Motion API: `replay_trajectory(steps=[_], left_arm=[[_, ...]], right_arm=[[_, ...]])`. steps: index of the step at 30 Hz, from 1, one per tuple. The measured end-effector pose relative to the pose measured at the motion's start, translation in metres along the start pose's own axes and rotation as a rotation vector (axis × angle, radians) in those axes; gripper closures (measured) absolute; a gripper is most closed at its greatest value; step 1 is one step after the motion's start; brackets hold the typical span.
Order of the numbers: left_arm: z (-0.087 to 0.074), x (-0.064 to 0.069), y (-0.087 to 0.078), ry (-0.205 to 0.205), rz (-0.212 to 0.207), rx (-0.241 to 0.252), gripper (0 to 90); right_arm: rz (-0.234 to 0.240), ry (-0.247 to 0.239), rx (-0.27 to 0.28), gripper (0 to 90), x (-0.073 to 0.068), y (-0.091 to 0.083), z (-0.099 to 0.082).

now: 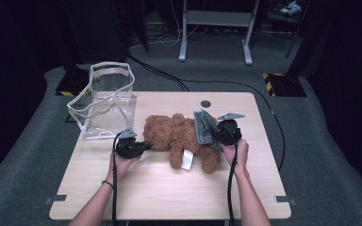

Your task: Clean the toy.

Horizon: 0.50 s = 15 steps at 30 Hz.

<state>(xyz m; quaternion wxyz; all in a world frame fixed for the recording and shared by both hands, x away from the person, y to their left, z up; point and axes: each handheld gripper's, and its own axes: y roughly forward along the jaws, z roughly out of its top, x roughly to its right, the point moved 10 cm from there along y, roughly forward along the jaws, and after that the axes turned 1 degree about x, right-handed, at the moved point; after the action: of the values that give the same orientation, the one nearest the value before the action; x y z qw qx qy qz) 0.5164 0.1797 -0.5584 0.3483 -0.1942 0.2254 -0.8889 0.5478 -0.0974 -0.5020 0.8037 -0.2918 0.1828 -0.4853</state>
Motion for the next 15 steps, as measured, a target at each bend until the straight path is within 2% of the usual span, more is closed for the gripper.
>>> replay_trajectory(steps=[1, 3, 5, 7, 9, 13, 15], left_arm=[[0.000, 0.000, 0.000, 0.002, -0.001, -0.002, 78.3], [-0.001, 0.000, 0.000, -0.002, -0.004, -0.006, 78.4], [-0.001, 0.000, 0.000, 0.001, -0.004, -0.007, 78.4], [-0.001, 0.002, 0.001, -0.010, -0.007, -0.006, 78.5], [-0.001, 0.000, 0.001, -0.004, -0.004, -0.007, 78.4], [-0.002, -0.001, 0.001, -0.002, -0.005, -0.010, 78.4], [-0.002, -0.001, 0.001, -0.001, -0.007, -0.014, 78.4]], right_arm=[[0.005, 0.028, -0.006, 79.1, -0.003, 0.004, -0.001], [0.016, 0.022, -0.010, 79.2, -0.003, 0.008, -0.004], [0.020, 0.041, -0.020, 79.3, -0.004, 0.010, -0.006], [0.023, 0.031, -0.036, 79.4, -0.004, 0.011, -0.011], [0.011, 0.010, -0.055, 79.4, -0.002, 0.013, -0.016], [-0.036, -0.031, -0.142, 79.3, 0.005, 0.018, -0.033], [-0.059, -0.021, -0.142, 79.3, 0.013, 0.015, -0.034]])
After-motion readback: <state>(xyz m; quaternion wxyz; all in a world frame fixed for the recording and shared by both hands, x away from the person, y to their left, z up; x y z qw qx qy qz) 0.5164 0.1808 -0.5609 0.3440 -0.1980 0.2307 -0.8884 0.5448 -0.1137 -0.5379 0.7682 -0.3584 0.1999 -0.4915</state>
